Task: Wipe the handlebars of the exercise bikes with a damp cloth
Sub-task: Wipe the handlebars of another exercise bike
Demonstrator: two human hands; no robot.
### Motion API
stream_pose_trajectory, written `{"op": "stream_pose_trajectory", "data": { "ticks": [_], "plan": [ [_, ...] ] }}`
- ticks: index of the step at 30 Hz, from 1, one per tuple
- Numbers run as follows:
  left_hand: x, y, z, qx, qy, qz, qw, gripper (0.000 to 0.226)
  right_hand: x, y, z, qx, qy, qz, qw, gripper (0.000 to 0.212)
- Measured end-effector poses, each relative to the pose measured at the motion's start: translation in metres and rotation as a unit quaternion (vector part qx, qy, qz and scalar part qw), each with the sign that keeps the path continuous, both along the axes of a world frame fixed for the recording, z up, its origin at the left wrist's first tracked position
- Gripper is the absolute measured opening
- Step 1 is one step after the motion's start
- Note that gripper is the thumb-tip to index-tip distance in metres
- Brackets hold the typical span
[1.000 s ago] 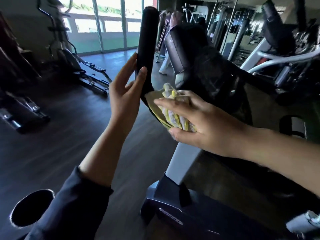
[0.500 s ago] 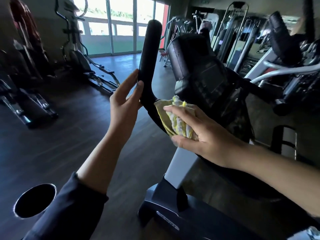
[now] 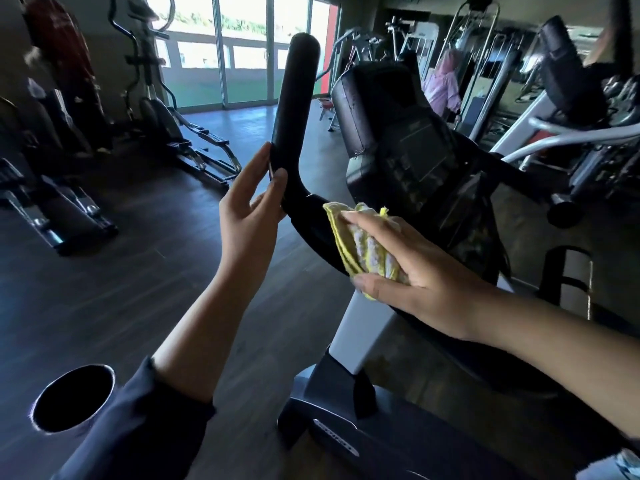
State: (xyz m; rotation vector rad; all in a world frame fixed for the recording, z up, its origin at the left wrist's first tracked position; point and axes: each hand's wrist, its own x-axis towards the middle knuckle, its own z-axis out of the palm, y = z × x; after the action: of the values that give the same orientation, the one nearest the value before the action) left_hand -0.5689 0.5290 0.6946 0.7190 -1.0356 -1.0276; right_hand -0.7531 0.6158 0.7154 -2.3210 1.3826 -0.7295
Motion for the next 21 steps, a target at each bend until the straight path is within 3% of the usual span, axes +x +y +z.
{"op": "stream_pose_trajectory", "data": {
  "ticks": [16, 21],
  "plan": [
    [-0.049, 0.056, -0.021, 0.051, 0.0, 0.142, 0.989, 0.052, -0.032, 0.032, -0.006, 0.049, 0.037, 0.046, 0.997, 0.069],
    [-0.064, 0.075, -0.029, 0.063, -0.035, 0.164, 0.984, 0.051, -0.063, 0.054, -0.004, 0.089, 0.098, 0.079, 0.988, 0.073]
  ]
}}
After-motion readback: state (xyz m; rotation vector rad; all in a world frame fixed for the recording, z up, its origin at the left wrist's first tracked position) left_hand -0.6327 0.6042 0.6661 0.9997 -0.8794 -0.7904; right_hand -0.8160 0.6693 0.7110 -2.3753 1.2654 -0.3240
